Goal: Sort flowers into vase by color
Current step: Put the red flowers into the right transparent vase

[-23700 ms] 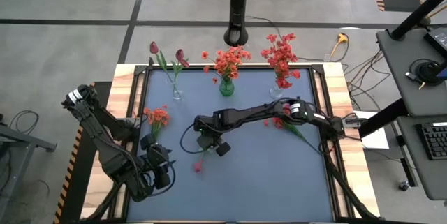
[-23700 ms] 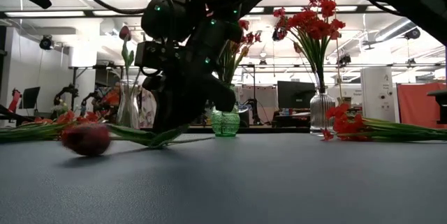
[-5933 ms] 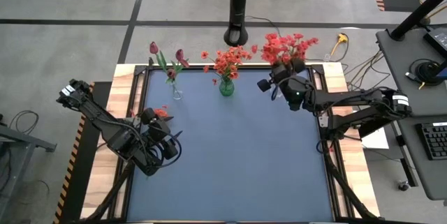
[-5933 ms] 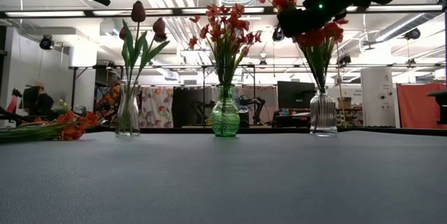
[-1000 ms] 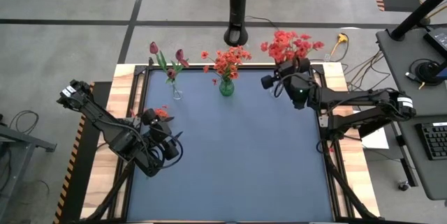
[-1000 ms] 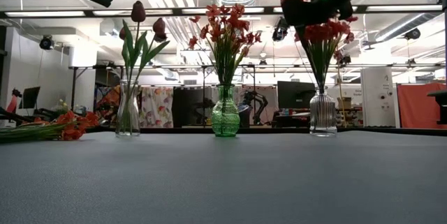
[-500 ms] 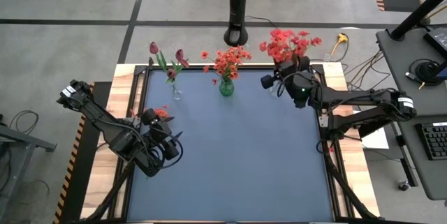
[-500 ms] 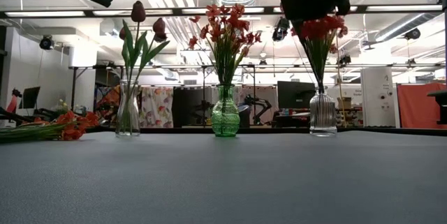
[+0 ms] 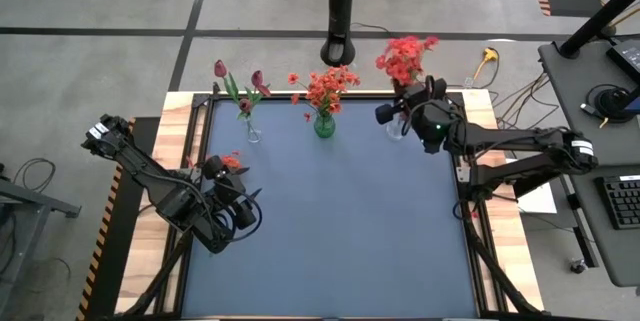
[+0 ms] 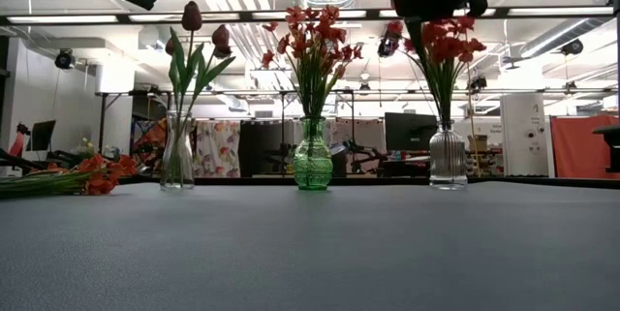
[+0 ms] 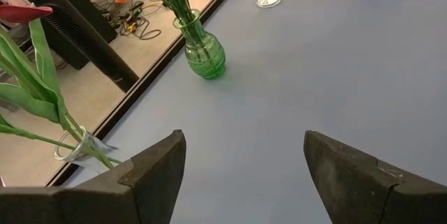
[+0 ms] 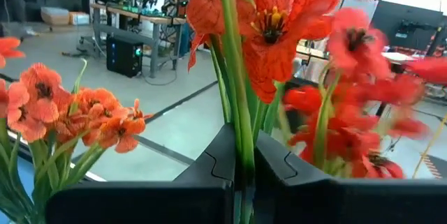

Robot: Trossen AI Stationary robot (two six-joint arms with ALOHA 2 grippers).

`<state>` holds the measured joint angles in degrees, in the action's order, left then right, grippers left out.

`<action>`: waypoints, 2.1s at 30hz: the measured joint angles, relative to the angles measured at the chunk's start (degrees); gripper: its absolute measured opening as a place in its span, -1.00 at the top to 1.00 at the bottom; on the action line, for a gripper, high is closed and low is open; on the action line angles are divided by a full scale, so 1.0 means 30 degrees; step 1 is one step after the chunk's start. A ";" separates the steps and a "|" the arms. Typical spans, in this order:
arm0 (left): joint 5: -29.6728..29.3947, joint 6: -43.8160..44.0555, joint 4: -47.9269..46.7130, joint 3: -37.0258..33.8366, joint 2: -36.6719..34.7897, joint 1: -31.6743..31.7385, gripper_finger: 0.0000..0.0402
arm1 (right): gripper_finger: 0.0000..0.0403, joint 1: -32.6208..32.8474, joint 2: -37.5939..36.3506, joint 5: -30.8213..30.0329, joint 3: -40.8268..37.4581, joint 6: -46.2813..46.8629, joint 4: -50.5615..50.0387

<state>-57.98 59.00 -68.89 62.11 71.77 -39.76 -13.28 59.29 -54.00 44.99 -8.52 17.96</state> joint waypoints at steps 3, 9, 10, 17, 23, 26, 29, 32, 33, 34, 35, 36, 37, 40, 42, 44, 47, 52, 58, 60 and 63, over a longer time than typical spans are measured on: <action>0.0000 0.0000 0.0031 0.0000 0.0000 0.0001 -0.35 | 0.94 0.0007 -0.0348 0.0110 0.0000 0.0256 0.0022; 0.0000 0.0000 0.0045 0.0000 0.0000 0.0002 -0.35 | 0.94 0.0007 -0.0990 0.0240 0.0000 0.0409 0.0036; -0.0004 0.0000 0.0053 0.0000 0.0000 0.0000 -0.35 | 0.94 0.0007 -0.1070 0.0444 0.0000 0.0409 0.0036; -0.0441 -0.0341 0.1199 -0.0007 0.0000 0.0002 -0.35 | 0.94 0.0007 -0.1371 0.4080 0.0958 0.0658 0.0117; -0.0576 -0.4987 0.5972 -0.0007 0.0547 0.0000 -0.35 | 0.94 0.0179 -0.1371 0.7225 0.2952 0.0725 -0.1417; -0.0583 -0.7555 0.8433 -0.0007 0.1166 -0.0002 -0.35 | 0.94 0.0762 -0.1371 0.8403 0.4409 0.1046 -0.4400; -0.0720 -1.0161 1.0653 -0.0007 0.2045 0.0001 -0.35 | 0.94 0.1620 -0.1349 1.0120 0.5828 0.2152 -0.7887; -0.0743 -1.2618 1.2911 -0.0007 0.2884 0.0005 -0.35 | 0.94 0.2791 -0.1349 1.1373 0.6987 0.3575 -1.1151; -0.0725 -1.3327 1.3551 -0.0007 0.3136 0.0023 -0.35 | 0.94 0.3281 -0.1349 1.1531 0.7271 0.4001 -1.2089; -0.0721 -1.3919 1.4132 -0.0007 0.3394 0.0034 -0.35 | 0.94 0.3798 -0.1363 1.1526 0.7454 0.4326 -1.2940; -0.0700 -1.4358 1.4582 -0.0007 0.3608 0.0034 -0.35 | 0.94 0.4332 -0.1422 1.1518 0.7519 0.4589 -1.3554; -0.0699 -1.4721 1.4962 -0.0007 0.3787 0.0034 -0.35 | 0.94 0.4900 -0.1509 1.1515 0.7500 0.4876 -1.4019; -0.0692 -1.4939 1.5308 -0.0007 0.3967 0.0034 -0.35 | 0.94 0.5453 -0.1624 1.1515 0.7301 0.5082 -1.4094; -0.0205 -1.5205 1.5629 -0.0007 0.4424 0.0034 -0.35 | 0.94 0.7121 -0.2158 1.0677 0.6361 0.5756 -1.3978; 0.0445 -1.5513 1.5961 -0.0010 0.4732 0.0039 -0.35 | 0.94 0.8303 -0.2549 0.8658 0.5501 0.6159 -1.3828; 0.1278 -1.6509 1.7243 -0.0015 0.5060 0.0126 -0.35 | 0.94 0.9475 -0.2931 0.6122 0.4548 0.6517 -1.3848; 0.2809 -1.9353 2.0481 -0.0015 0.5691 0.0482 -0.35 | 0.94 1.1074 -0.3457 0.2843 0.3440 0.7225 -1.3771; 0.6030 -2.3381 2.5201 -0.0015 0.6759 0.2413 -0.35 | 0.94 1.2821 -0.3887 -0.1194 0.2681 0.7627 -1.3883; 0.7155 -2.6012 3.1740 -0.0007 0.9335 0.5930 -0.35 | 0.94 1.3092 -0.3917 -0.2620 0.2739 0.6484 -1.3797; 0.7143 -2.6509 3.4453 -0.0007 1.0554 0.6950 -0.35 | 0.94 1.3092 -0.4008 -0.3628 0.2739 0.5891 -1.3832; 0.7152 -2.7129 3.8729 -0.0007 1.2632 0.8198 -0.35 | 0.94 1.3092 -0.4390 -0.4648 0.2739 0.4913 -1.3850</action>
<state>-36.52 -22.39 47.30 62.08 109.66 -15.17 26.00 46.12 -67.94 53.21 6.22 -23.59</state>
